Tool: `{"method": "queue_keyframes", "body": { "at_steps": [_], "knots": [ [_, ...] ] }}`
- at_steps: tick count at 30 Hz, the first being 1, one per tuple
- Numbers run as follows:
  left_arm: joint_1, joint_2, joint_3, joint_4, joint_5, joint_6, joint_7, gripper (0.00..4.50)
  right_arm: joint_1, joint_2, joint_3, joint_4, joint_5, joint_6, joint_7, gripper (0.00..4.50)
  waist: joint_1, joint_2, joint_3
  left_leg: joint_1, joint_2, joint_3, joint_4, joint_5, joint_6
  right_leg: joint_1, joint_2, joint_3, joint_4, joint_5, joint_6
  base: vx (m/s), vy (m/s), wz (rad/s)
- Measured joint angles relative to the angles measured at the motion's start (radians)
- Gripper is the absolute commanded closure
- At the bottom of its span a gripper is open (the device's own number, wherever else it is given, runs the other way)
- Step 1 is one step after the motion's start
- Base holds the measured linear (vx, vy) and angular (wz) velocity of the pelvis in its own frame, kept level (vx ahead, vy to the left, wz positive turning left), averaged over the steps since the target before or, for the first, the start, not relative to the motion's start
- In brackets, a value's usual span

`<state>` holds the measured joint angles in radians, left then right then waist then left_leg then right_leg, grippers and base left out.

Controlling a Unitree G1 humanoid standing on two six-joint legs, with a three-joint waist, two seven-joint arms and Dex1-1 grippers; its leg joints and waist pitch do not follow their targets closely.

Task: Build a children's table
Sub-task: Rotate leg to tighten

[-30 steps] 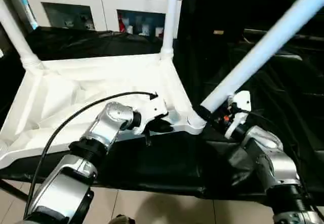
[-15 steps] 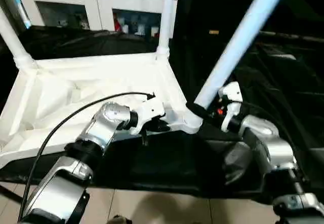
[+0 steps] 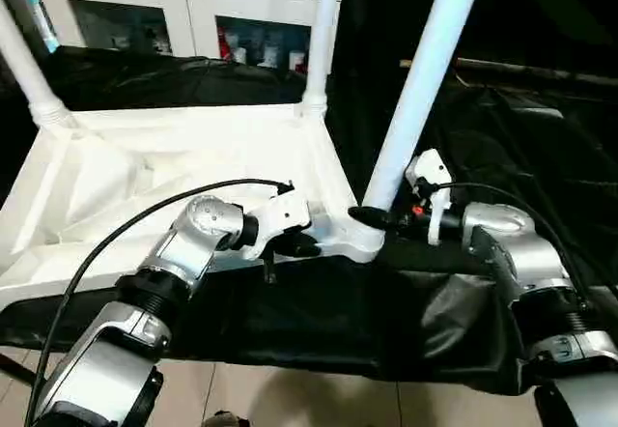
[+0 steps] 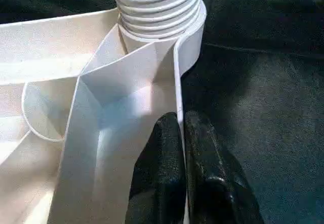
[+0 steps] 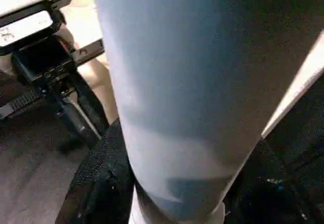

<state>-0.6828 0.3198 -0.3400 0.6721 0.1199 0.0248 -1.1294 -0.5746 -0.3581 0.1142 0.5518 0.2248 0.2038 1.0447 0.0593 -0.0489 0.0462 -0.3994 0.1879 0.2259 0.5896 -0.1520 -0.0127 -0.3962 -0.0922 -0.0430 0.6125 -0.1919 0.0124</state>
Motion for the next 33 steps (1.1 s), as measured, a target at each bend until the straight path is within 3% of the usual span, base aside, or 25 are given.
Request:
{"method": "queue_keyframes", "body": {
  "at_steps": [11, 18, 30, 33],
  "knots": [
    [0.027, 0.015, -0.01, -0.022, -0.013, -0.049, -0.072, 4.5, 0.057, -0.023, 0.014, -0.031, 0.001, -0.072, 0.103, 2.62, 0.007, -0.005, -0.004, 0.002, 0.0, 0.0, -0.001, 0.0, 0.0, 0.002, 0.0, 0.0, -0.002, 0.0, 0.0, 0.0, 0.0, 0.0],
    [0.058, 0.048, -0.021, -0.041, -0.041, -0.063, -0.164, 4.5, 0.1, -0.036, 0.046, -0.068, 0.011, -0.094, 0.195, 2.62, 0.006, -0.007, -0.006, 0.022, 0.0, -0.002, -0.003, -0.004, -0.005, 0.015, 0.0, 0.0, -0.004, -0.008, 0.012, 0.0, 0.0, 0.0],
    [0.052, 0.05, -0.029, -0.017, -0.043, -0.102, -0.177, 4.5, 0.125, -0.042, 0.053, -0.08, 0.014, -0.141, 0.202, 2.62, 0.009, -0.008, -0.009, 0.023, -0.002, -0.003, -0.004, -0.004, -0.005, 0.015, 0.0, 0.001, -0.005, -0.008, 0.012, 0.0, 0.0, 0.0],
    [0.047, 0.053, -0.02, 0.005, -0.04, -0.102, -0.153, 4.5, 0.108, -0.011, 0.047, -0.039, 0.014, -0.143, 0.139, 2.62, 0.0, -0.01, -0.01, 0.025, -0.002, -0.004, -0.004, -0.004, -0.005, 0.015, 0.0, 0.0, -0.005, -0.008, 0.012, 0.0, 0.0, 0.0]
  ]
}}
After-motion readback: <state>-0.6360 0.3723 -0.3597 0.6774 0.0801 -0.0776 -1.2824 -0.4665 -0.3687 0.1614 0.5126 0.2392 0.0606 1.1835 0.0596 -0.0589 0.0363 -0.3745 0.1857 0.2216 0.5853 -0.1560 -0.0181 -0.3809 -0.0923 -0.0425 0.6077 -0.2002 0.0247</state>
